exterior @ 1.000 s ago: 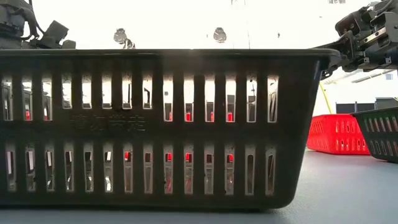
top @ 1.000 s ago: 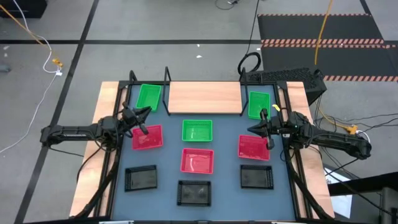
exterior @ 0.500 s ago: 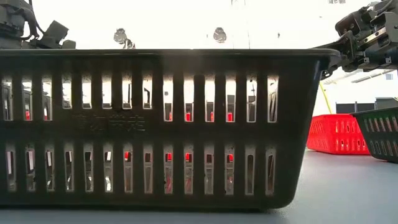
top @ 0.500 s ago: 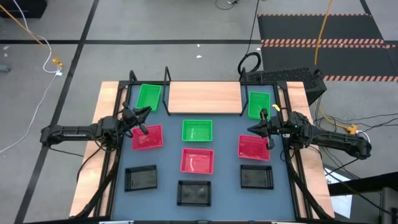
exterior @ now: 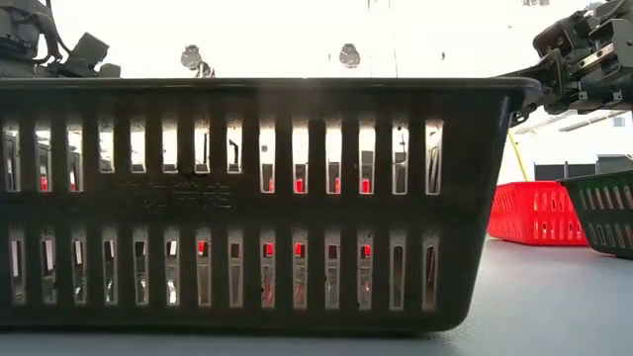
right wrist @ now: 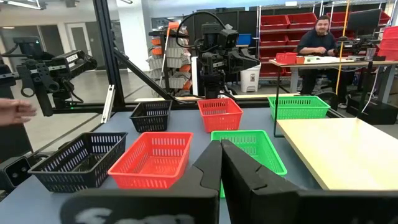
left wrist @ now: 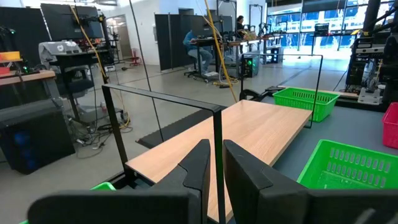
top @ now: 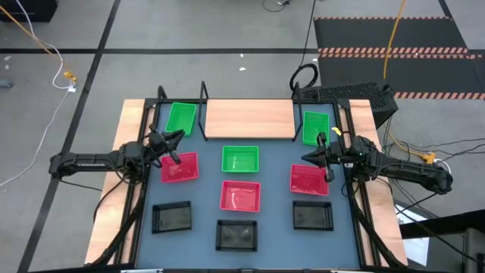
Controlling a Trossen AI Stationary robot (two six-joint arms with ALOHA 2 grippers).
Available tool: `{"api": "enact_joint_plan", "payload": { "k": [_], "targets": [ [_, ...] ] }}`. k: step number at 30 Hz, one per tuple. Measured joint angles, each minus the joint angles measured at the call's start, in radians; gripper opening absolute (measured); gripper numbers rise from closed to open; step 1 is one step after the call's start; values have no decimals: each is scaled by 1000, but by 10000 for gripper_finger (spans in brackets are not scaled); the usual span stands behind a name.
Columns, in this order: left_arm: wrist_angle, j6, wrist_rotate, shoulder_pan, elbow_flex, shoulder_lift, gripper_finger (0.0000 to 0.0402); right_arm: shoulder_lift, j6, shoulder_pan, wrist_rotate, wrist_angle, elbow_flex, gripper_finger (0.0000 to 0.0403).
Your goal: Stack baskets on shelf by color
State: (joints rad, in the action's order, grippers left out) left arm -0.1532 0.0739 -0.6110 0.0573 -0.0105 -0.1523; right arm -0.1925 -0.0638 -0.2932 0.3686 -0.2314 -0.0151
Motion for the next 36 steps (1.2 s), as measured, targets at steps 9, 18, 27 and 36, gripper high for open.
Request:
{"api": "enact_joint_plan", "payload": {
  "k": [9, 18, 27, 36],
  "targets": [
    [0, 0, 0, 0, 0, 0, 47, 0, 23, 0, 0, -55, 0, 0],
    [0, 0, 0, 0, 0, 0, 47, 0, -90, 0, 0, -108, 0, 0],
    [-4, -43, 0, 0, 0, 0, 47, -2, -150, 0, 0, -78, 0, 0],
    [-6, -151, 0, 0, 0, 0, 47, -3, -29, 0, -124, -158, 0, 0]
  ]
}}
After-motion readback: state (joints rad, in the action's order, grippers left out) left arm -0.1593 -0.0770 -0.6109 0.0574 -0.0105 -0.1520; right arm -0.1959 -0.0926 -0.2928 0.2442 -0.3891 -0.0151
